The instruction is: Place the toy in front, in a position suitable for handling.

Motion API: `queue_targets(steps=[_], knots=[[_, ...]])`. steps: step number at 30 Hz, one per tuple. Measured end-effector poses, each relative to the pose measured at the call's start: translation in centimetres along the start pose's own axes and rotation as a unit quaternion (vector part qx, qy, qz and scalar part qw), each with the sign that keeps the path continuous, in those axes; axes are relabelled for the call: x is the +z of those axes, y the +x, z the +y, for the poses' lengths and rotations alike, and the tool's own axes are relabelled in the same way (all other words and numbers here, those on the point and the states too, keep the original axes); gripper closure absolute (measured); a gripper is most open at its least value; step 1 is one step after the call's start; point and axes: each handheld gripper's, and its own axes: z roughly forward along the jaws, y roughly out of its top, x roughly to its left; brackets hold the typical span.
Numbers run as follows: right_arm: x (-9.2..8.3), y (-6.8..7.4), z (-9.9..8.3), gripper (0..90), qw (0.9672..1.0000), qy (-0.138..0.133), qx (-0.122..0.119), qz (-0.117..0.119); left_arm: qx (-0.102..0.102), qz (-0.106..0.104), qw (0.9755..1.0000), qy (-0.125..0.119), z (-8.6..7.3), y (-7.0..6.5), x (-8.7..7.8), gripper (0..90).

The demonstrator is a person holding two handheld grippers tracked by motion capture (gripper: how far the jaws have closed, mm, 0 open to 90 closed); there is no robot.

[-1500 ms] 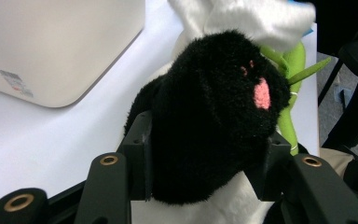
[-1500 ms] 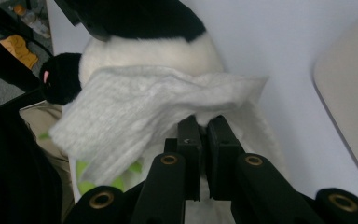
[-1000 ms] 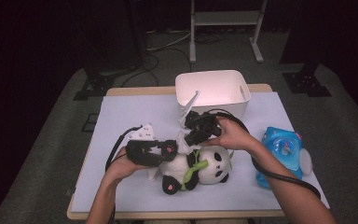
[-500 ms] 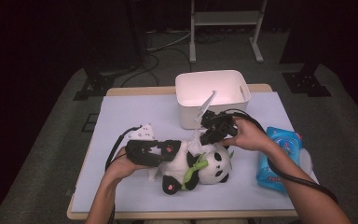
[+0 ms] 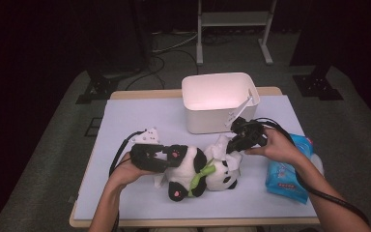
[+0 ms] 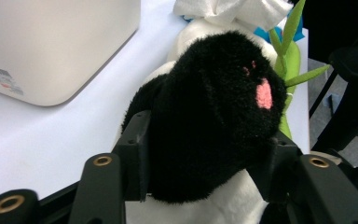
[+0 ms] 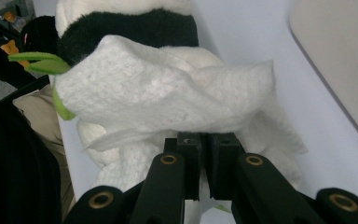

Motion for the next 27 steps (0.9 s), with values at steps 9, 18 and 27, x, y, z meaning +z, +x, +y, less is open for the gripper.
queue_targets(steps=[9,18,27], knots=[[0.5,0.2,-0.5,84.8,0.9999,-0.009,-0.002,0.008,-0.052,-0.016,0.9984,0.016,0.2,0.5,0.5,19.9],[0.5,1.2,-0.8,85.0,0.9999,-0.006,-0.014,0.006,-0.082,-0.038,0.995,0.043,0.3,0.6,1.9,5.0],[0.7,1.7,-1.5,85.4,0.9996,-0.017,-0.022,0.006,-0.065,-0.041,0.9934,0.085,1.1,0.7,3.1,2.3]])
